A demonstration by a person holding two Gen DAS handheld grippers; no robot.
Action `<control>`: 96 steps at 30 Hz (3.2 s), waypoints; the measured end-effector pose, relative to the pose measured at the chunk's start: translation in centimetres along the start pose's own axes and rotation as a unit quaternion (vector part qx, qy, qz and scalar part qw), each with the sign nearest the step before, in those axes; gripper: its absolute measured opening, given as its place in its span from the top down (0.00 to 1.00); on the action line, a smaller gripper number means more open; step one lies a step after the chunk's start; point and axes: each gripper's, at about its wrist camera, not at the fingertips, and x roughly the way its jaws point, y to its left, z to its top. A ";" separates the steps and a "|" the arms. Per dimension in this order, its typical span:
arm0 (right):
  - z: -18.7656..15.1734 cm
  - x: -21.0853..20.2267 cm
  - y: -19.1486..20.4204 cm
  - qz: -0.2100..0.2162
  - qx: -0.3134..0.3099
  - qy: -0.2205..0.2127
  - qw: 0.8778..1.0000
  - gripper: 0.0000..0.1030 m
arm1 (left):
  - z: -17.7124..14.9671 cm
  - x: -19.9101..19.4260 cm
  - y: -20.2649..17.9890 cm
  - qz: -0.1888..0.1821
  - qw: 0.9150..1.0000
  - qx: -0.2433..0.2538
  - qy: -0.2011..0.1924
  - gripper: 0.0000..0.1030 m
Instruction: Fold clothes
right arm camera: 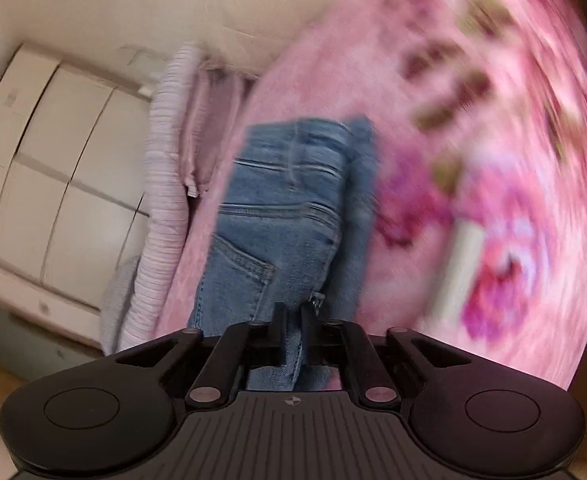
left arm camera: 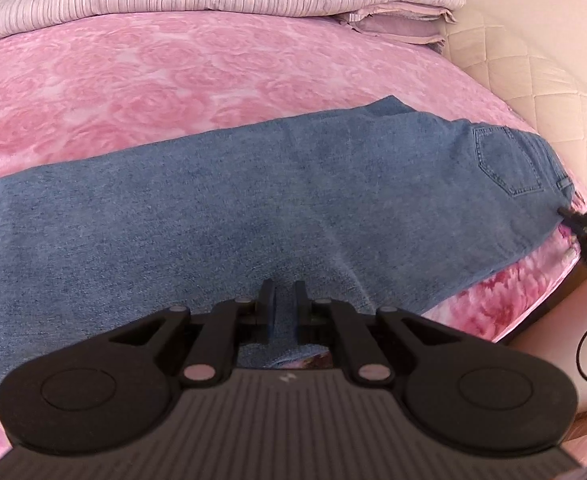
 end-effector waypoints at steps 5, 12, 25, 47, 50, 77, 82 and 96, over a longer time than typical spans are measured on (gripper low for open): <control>0.3 0.3 2.1 0.005 -0.093 -0.028 0.995 0.98 | -0.7 0.8 0.1 0.008 1.000 0.010 -0.010 0.94; 0.3 1.9 -1.3 -0.033 -0.015 0.010 0.999 0.96 | -0.5 0.8 -0.1 0.016 0.999 0.031 -0.008 0.93; 5.8 2.0 -2.8 -0.034 0.048 -0.044 0.997 0.84 | 1.5 1.0 -1.6 0.005 0.998 0.055 -0.016 0.93; 5.6 0.6 -0.2 -0.064 -0.060 -0.053 0.995 0.95 | 2.6 3.1 -1.2 -0.002 0.999 0.044 -0.007 0.93; 4.5 2.6 -1.7 -0.096 -0.063 -0.044 0.992 0.94 | 2.6 3.3 -1.3 0.001 0.999 0.053 -0.007 0.93; 0.7 10.3 15.0 -0.083 -0.441 0.103 0.888 0.74 | 14.5 10.7 -5.6 -0.125 0.987 0.104 -0.008 0.81; -2.5 14.8 15.6 -0.091 -0.533 0.160 0.826 0.74 | 18.2 14.3 -6.7 -0.141 0.985 0.094 -0.009 0.72; -0.2 15.0 12.8 -0.076 -0.484 0.180 0.853 0.75 | 20.3 20.6 -7.3 -0.193 0.978 0.071 0.041 0.98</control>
